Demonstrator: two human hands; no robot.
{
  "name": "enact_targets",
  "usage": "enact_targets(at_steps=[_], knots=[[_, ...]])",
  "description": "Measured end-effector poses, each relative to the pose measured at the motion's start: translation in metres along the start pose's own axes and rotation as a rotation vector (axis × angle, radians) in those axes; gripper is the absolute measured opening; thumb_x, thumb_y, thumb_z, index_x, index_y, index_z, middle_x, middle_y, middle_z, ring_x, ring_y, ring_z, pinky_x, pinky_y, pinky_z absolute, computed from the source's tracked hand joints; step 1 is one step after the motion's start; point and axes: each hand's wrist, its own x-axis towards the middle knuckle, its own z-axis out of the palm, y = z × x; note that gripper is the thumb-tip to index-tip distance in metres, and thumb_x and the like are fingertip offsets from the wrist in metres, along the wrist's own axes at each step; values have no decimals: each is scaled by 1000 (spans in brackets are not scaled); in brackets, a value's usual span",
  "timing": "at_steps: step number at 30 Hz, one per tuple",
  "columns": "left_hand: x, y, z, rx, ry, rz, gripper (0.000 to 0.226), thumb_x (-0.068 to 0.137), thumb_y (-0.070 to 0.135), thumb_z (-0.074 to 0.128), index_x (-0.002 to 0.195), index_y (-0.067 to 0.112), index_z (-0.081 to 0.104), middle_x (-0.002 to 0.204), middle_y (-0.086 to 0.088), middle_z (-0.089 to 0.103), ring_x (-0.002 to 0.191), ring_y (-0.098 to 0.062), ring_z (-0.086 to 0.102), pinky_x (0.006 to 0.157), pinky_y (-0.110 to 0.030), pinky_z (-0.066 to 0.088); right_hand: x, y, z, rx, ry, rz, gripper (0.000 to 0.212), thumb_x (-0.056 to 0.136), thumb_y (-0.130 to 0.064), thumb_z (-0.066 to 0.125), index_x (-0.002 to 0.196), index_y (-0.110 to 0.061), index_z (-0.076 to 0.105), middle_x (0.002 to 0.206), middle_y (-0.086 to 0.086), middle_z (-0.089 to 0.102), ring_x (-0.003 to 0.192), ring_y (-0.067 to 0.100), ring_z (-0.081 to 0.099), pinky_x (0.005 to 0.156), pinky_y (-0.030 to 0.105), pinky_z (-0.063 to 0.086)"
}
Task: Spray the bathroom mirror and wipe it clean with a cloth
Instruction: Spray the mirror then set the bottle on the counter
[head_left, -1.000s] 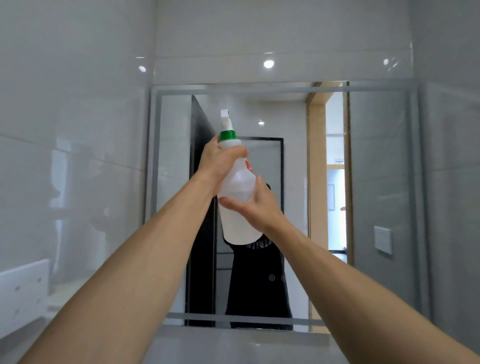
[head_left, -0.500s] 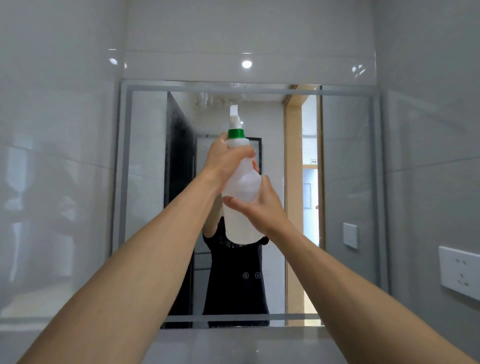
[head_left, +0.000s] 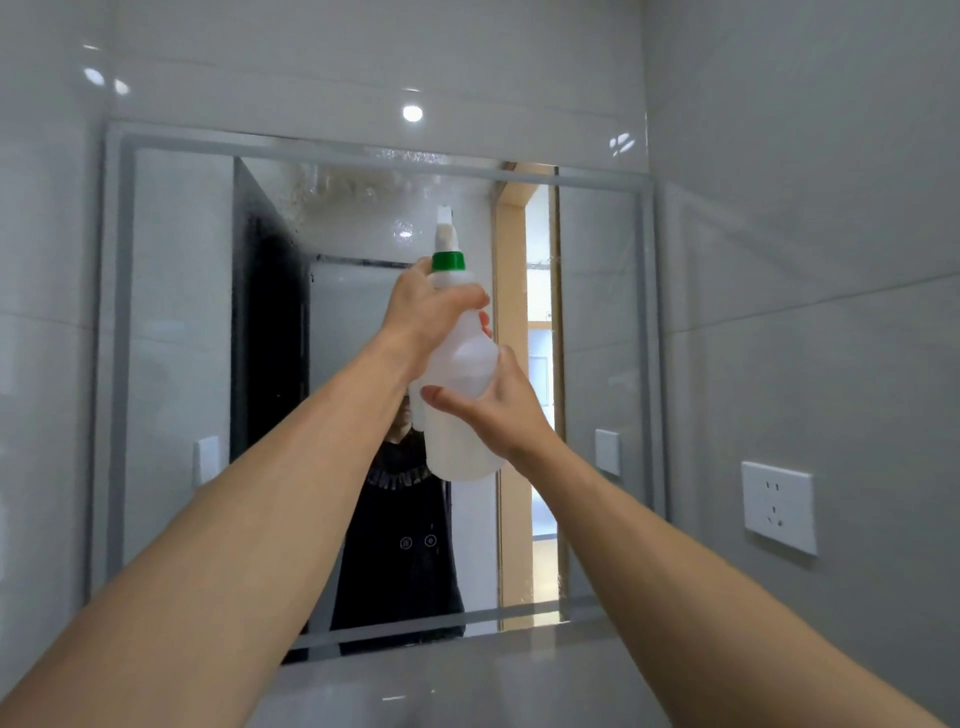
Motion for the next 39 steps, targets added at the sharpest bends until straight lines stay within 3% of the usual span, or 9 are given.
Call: enact_targets(at_steps=[3,6,14,18,24,27,35,39], knots=[[-2,0,8,11,9,3,30,74,6,74,98,13,57,86,-22,70,76,-41,73,71,-53,62,-3,4,-6,-7,22,22,76,72,-42,86,130,-24,40,115,-5,59,102,12,62,75,25,52],[-3,1,16,-41,-37,-16,32,75,-1,72,100,10,56,74,-16,66,63,-35,70,68,-50,62,-6,7,-12,-12,26,37,77,71,-45,85,130,-26,39,116,-3,59,103,14,62,77,28,54],[-4,5,56,-94,-123,-27,31,75,1,72,99,13,56,83,-19,68,64,-30,70,61,-38,61,-16,12,-49,-65,93,71,74,75,-39,85,130,-25,37,116,-3,56,102,11,59,73,23,48],[-4,5,78,-112,-154,-46,35,70,6,72,100,15,58,80,-18,70,70,-37,72,74,-57,61,-22,15,-70,-96,135,91,79,74,-40,86,134,-26,37,115,-7,56,102,11,59,76,23,48],[-8,5,105,-112,-156,-61,51,65,12,76,112,12,56,82,-18,72,71,-37,74,72,-58,61,-32,18,-91,-146,149,128,86,63,-52,83,133,-28,39,120,0,58,109,20,61,93,48,55],[-9,3,111,-115,-166,-56,49,66,13,77,111,13,57,87,-21,72,73,-39,74,71,-58,61,-35,19,-98,-169,145,146,86,65,-50,83,135,-27,39,122,1,57,111,22,60,95,51,54],[-18,3,120,-181,-218,-72,33,75,-3,70,99,14,55,77,-19,66,63,-34,68,69,-56,61,-46,25,-104,-183,189,192,77,71,-45,84,130,-24,39,119,0,57,107,21,60,90,45,55],[-26,-2,122,-152,-271,-73,34,78,-5,69,105,10,55,81,-21,65,63,-32,68,64,-47,61,-57,31,-101,-156,208,209,74,74,-41,85,129,-25,38,118,-1,56,105,17,60,81,33,52]])
